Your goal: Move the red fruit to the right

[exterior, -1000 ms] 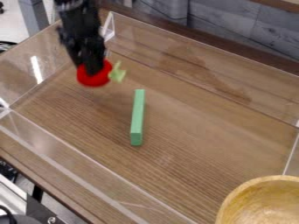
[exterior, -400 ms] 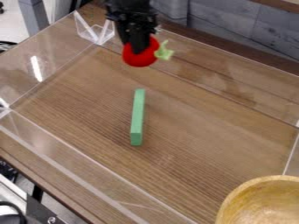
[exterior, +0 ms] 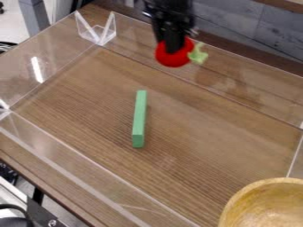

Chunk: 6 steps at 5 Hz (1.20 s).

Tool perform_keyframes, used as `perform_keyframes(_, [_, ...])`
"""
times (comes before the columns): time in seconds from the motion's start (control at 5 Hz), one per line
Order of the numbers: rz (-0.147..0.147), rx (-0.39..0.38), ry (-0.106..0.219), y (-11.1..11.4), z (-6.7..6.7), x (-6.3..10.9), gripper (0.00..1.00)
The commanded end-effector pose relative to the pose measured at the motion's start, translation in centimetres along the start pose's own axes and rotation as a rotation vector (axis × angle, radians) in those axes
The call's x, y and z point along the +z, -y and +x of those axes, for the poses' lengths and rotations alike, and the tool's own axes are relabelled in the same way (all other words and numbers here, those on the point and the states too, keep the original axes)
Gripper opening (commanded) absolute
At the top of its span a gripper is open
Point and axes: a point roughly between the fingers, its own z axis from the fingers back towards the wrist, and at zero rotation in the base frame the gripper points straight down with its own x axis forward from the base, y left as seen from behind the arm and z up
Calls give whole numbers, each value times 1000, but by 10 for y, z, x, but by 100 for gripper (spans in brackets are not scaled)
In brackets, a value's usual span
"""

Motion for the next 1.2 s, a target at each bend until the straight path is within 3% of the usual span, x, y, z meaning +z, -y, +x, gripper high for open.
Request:
perform_keyframes(0.0, [27, -67, 24, -12, 15, 2, 0])
perform_keyframes(0.2, [19, -129, 8, -15, 21, -7, 0])
perform_keyframes(0.6, [35, 83, 9, 5, 35, -21, 0])
perform_keyframes(1.0, [22, 31, -9, 20, 31, -26, 0])
